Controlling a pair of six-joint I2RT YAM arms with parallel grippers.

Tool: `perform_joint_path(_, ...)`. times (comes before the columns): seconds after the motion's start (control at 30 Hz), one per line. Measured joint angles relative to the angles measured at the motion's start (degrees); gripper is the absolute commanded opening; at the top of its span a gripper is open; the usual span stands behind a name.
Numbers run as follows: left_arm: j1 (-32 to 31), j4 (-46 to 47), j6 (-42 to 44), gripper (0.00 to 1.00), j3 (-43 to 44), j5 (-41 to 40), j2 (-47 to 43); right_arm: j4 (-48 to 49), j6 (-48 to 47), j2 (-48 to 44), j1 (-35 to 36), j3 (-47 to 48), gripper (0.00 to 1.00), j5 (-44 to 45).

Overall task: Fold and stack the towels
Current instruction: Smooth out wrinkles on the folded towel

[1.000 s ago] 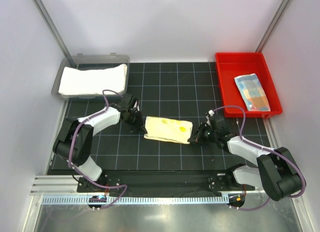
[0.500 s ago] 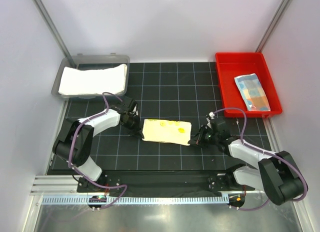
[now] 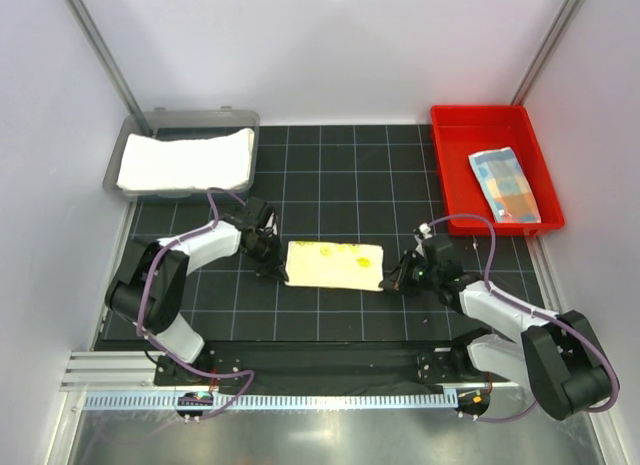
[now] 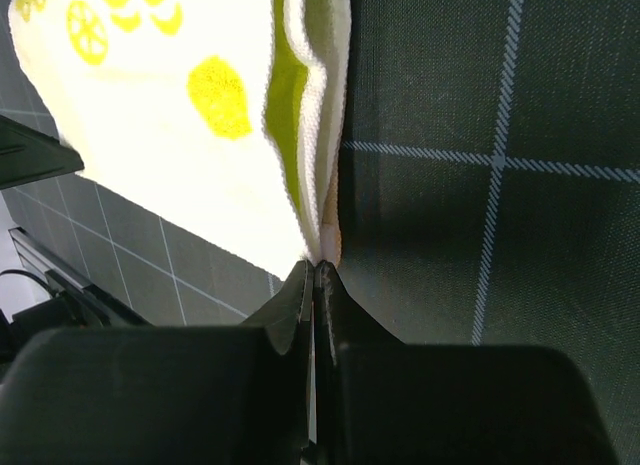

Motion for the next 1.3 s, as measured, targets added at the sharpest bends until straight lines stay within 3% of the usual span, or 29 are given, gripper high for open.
perform_joint_path(0.03, -0.02, 0.09, -0.02, 0.0, -0.24, 0.13, 0.0, -0.26, -0.26, -0.02, 0.0, 0.02, 0.05, -0.13)
perform_joint_path(0.07, -0.02, 0.13, -0.04, 0.12, -0.37, 0.35, 0.0, -0.79, -0.52, -0.02, 0.0, 0.15, 0.22, -0.28)
perform_joint_path(0.1, -0.02, 0.13, 0.07, 0.23, -0.46, 0.52, -0.09, -1.46, -0.55, -0.04, 0.0, 0.39, 0.29, -0.5)
perform_joint_path(0.17, -0.04, -0.28, 0.24, 0.44, -0.46, 0.39, -0.44, -3.8, -1.25, -0.59, -0.04, 1.38, 0.32, -0.33)
perform_joint_path(0.2, -0.04, -0.72, 0.35, 0.45, -0.37, 0.2, -0.81, -6.03, -1.46, -1.33, -0.17, 2.34, 0.32, -0.04)
perform_joint_path(0.43, 0.0, -6.19, 1.27, 0.47, 7.34, -1.55, -3.91, -13.68, -2.38, -3.72, -0.33, 12.96, 0.22, 1.31)
perform_joint_path(0.63, 0.0, 0.96, 0.72, 0.48, 9.2, 1.46, -4.79, -6.34, -2.69, 7.87, -0.68, 17.16, 0.21, -2.62)
perform_joint_path(0.83, 0.0, 5.66, 1.07, 0.48, 5.4, 2.03, 0.96, -1.42, -6.69, 19.12, -3.48, 16.61, 0.2, -4.37)
perform_joint_path(1.07, 1.55, 3.56, 1.38, 0.68, 4.31, -0.9, -0.63, -1.9, -12.11, 20.55, -4.26, 16.61, 0.2, -3.58)
perform_joint_path(1.3, 4.9, 8.87, 0.24, 0.7, 2.23, -0.26, -5.22, -2.03, -13.55, 21.11, -4.26, 16.96, 0.21, -3.1)
